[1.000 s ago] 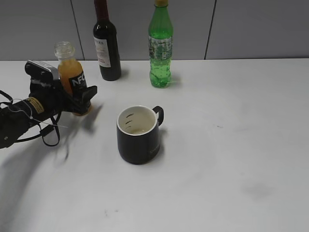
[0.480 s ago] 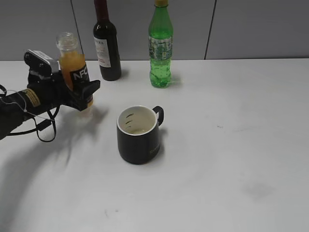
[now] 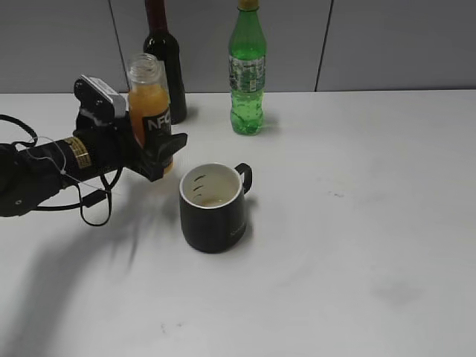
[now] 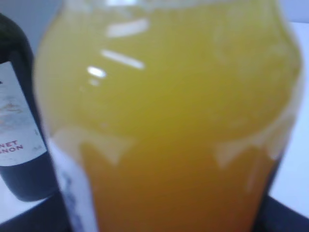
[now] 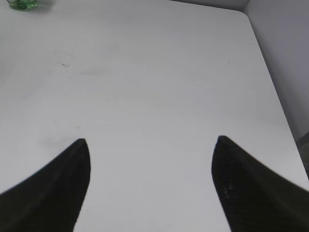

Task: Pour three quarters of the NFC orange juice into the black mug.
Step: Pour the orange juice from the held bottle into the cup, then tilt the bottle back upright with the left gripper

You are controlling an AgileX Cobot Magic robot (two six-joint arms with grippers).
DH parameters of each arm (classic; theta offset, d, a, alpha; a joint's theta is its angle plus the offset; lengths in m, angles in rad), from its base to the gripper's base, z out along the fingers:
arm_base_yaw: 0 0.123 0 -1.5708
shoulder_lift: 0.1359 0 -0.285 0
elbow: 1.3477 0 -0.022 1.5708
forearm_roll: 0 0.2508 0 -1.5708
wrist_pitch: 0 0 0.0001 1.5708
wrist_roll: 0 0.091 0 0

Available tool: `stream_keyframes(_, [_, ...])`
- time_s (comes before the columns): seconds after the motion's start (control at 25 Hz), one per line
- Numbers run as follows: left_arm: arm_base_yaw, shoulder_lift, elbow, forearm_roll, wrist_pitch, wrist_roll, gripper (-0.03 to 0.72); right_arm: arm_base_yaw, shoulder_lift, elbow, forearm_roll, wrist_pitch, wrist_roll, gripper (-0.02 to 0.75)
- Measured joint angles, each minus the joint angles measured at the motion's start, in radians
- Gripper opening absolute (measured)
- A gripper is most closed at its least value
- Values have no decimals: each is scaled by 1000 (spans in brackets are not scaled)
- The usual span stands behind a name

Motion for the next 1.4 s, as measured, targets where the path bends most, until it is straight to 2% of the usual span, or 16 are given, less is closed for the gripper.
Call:
stream_keyframes(0.12, [-7, 0, 0, -5, 19, 5, 469, 0, 0, 0, 0, 0, 0, 594])
stream_keyframes(0.44, [-7, 0, 0, -15, 25, 113, 469, 0, 0, 0, 0, 0, 0, 594])
stream_keyframes(0.72, [-8, 0, 0, -5, 16, 297, 469, 0, 0, 0, 0, 0, 0, 594])
stream_keyframes(1.16, [-28, 0, 0, -34, 9, 667, 469, 0, 0, 0, 0, 0, 0, 594])
stream_keyframes(1.4, [-28, 0, 0, -51, -41, 804, 469, 0, 0, 0, 0, 0, 0, 594])
